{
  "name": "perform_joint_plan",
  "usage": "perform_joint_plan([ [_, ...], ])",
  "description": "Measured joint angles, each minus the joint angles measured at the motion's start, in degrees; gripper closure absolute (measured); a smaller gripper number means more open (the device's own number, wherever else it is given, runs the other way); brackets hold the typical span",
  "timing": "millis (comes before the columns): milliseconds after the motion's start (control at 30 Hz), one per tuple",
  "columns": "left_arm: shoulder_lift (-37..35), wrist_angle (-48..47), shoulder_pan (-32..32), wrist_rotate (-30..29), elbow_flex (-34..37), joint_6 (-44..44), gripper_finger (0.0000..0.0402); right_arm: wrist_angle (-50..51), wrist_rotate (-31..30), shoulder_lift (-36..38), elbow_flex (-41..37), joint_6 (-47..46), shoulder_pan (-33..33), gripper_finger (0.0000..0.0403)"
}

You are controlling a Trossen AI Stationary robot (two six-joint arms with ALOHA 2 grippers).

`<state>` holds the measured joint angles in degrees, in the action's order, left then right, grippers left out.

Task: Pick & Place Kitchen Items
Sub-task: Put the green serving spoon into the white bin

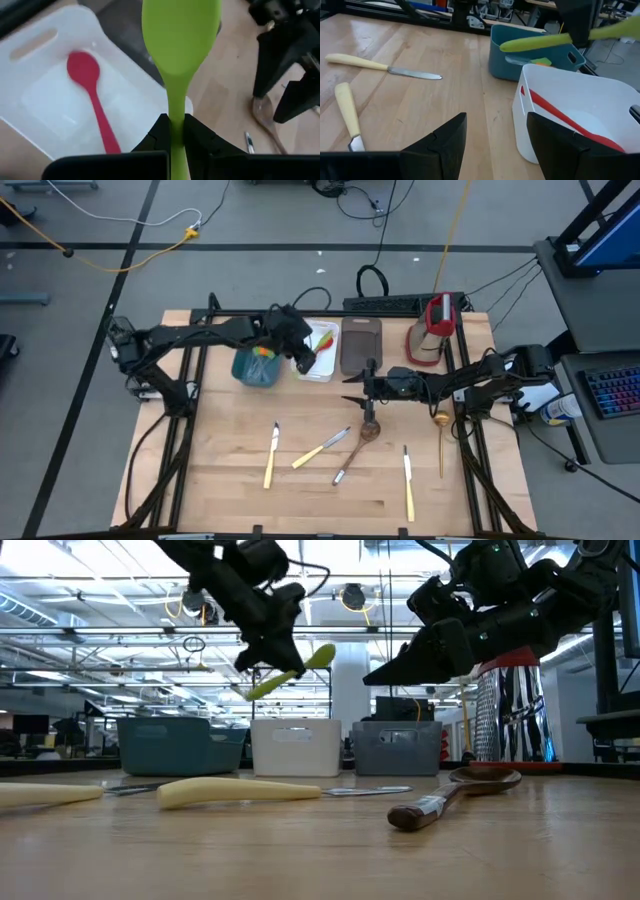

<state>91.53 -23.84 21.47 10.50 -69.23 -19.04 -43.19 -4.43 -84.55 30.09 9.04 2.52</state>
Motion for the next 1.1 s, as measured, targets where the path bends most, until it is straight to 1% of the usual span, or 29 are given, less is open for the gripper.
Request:
perform_joint_plan([
  [167, 5.02, -0.32, 3.41, 5.37, -4.00, 0.41, 0.0386, -0.30, 0.00, 0.00, 0.00, 0.04, 0.01, 0.0202],
  [300, 9.29, -1.09, 5.33, 6.40, -6.26, 1.35, 0.0386, -0.27, 0.00, 0.00, 0.00, 0.07, 0.00, 0.0202],
  [400, 11.76, -0.80, 6.43, 7.50, -6.43, 1.19, 0.0385, -0.21, 0.00, 0.00, 0.00, 0.13, 0.02, 0.0202],
  [600, 14.32, -1.46, 8.24, 7.78, -6.45, 0.83, 0.0385, -0.12, 0.00, 0.00, 0.00, 0.17, 0.01, 0.0202],
  [833, 14.27, -1.39, 8.56, 6.40, -6.43, 1.31, 0.0374, -0.23, 0.00, 0.00, 0.00, 0.19, 0.02, 0.0202],
  [1033, 14.27, -1.15, 8.10, -1.59, -6.43, 3.23, 0.0367, -0.30, 0.00, 0.00, 0.00, 0.20, 0.00, 0.0202],
  [1100, 14.27, -0.16, 8.01, -2.13, -6.42, 4.21, 0.0366, -0.30, 0.00, 0.00, 0.00, 0.19, 0.01, 0.0202],
])
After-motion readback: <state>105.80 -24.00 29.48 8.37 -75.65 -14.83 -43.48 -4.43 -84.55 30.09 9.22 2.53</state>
